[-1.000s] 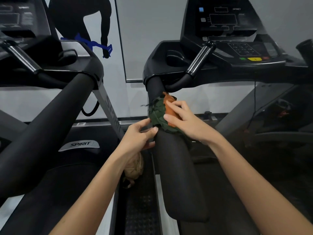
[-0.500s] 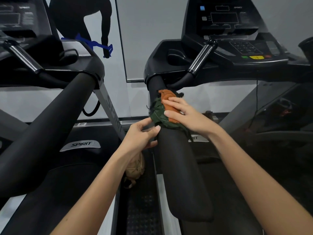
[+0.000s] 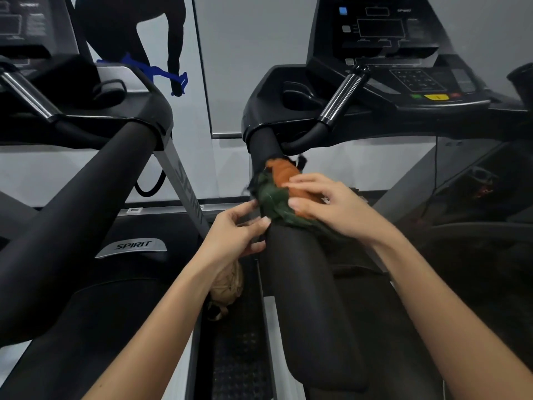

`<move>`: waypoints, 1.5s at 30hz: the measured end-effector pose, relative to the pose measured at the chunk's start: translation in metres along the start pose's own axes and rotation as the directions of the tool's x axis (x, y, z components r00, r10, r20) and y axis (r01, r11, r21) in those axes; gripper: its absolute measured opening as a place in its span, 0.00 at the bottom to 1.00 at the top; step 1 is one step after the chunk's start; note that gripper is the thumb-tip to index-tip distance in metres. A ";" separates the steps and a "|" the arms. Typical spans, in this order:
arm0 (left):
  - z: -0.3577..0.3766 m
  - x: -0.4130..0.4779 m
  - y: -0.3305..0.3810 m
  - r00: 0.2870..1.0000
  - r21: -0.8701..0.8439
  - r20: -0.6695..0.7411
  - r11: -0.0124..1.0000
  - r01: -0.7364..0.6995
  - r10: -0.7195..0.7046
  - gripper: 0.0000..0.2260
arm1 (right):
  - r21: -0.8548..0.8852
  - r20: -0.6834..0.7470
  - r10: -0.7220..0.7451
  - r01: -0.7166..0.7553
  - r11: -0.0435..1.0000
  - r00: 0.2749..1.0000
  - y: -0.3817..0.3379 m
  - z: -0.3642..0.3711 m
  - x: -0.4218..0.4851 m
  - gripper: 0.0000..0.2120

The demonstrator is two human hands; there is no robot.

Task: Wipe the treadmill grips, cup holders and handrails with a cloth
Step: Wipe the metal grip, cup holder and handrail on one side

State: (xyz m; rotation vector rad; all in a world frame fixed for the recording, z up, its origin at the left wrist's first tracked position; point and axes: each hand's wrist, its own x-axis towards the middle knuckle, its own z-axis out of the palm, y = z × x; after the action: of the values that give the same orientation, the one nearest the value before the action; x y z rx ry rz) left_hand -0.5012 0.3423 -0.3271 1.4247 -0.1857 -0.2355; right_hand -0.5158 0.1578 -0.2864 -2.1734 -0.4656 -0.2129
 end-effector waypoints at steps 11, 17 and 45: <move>0.003 -0.005 0.004 1.000 -0.030 -0.007 0.999 0.017 -0.017 0.21 | 0.732 -0.169 0.450 -0.194 0.653 0.877 0.041 0.045 -0.021 0.06; 0.002 -0.003 0.003 1.000 -0.038 -0.011 0.999 0.025 -0.025 0.21 | 0.640 -0.232 0.214 -0.016 0.768 0.949 0.019 0.033 -0.056 0.09; 0.005 -0.007 0.008 0.999 -0.007 -0.024 0.999 0.037 -0.037 0.20 | 0.527 -0.017 0.229 -0.186 0.829 0.973 0.028 0.013 -0.002 0.34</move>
State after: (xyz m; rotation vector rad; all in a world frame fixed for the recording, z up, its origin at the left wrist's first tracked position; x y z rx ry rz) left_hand -0.5087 0.3402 -0.3185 1.4243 -0.1390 -0.2491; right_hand -0.5063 0.1531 -0.3153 -1.6513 -0.2023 -0.0406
